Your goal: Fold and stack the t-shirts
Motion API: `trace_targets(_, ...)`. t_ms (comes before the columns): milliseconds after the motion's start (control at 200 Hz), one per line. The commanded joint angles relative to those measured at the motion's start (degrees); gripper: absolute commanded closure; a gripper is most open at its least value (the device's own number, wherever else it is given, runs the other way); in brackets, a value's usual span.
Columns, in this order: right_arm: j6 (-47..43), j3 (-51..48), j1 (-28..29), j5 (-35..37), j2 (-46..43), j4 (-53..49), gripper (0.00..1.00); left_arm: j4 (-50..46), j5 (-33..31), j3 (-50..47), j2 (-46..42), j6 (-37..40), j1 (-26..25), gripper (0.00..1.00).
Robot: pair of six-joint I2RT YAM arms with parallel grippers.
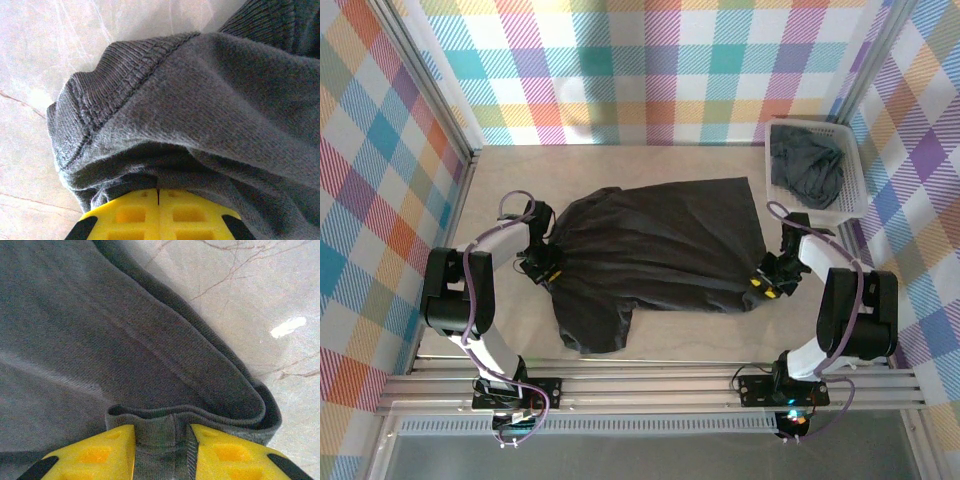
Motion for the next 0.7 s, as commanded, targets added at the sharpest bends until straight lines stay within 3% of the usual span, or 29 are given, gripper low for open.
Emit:
trace_targets(0, 0.5, -1.4, 0.1, 1.0, 2.2, 1.3, 0.7, 0.2, 0.4, 1.0, -1.0, 0.2, 0.2, 0.93)
trace_targets(270, 2.1, -0.1, 0.1, 4.1, -2.3, 0.1, 1.0, -0.4, 0.2, 1.3, -1.2, 0.4, 0.2, 0.93)
trace_targets(695, 9.4, 1.9, 0.1, 11.0, -20.4, -15.6, 1.0, 0.3, 0.5, 2.2, -0.1, -0.2, -0.3, 0.94)
